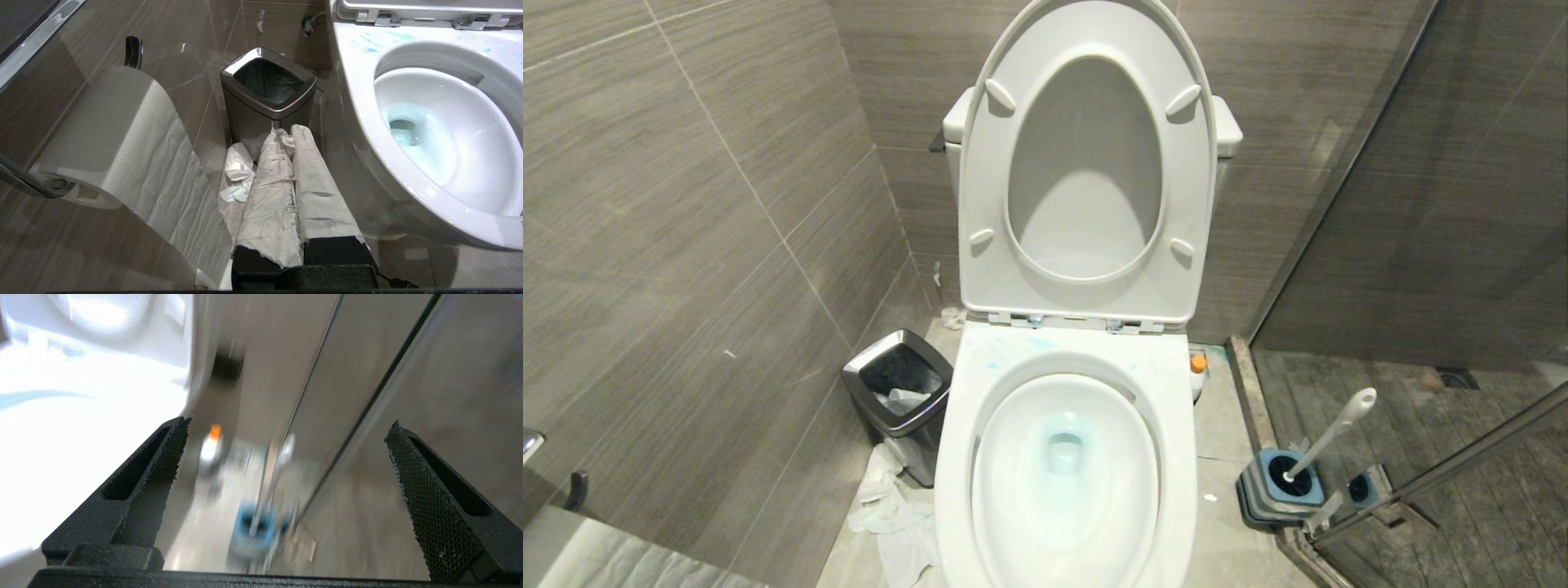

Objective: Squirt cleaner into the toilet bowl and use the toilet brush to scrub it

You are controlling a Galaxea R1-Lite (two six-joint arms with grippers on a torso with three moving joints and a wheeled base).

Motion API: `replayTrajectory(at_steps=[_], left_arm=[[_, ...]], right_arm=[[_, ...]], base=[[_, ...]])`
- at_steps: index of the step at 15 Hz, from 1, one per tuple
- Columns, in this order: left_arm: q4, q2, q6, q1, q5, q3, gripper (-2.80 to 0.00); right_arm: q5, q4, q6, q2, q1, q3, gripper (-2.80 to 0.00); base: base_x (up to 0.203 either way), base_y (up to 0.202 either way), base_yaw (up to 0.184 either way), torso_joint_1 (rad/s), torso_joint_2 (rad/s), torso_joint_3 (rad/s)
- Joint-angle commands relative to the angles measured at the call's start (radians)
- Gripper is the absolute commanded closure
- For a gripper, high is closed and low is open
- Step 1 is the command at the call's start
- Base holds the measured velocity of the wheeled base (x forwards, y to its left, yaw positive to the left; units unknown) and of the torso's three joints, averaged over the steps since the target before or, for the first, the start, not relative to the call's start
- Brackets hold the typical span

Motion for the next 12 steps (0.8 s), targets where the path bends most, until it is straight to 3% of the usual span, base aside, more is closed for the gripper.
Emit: replayTrajectory(at_steps=[1,5,12], left_arm=[[0.0,0.001,0.0,0.0,0.0,0.006,0.0],[0.0,0.001,-0.001,0.0,0.0,0.007,0.0],[0.0,0.001,-0.001,0.0,0.0,0.008,0.0]], right_arm=[[0.001,0.115,0.006,-0.002,0.0,0.012,-2.8],[0.048,0.256,0.103,-0.002,0.0,0.004,-2.8],[0.02,0.227,0.185,-0.002,0.0,0.01,-2.8]], base=[[0.0,0.0,0.0,0.0,0.0,0.0],[0.0,0.0,0.0,0.0,0.0,0.0],[0.0,0.0,0.0,0.0,0.0,0.0]])
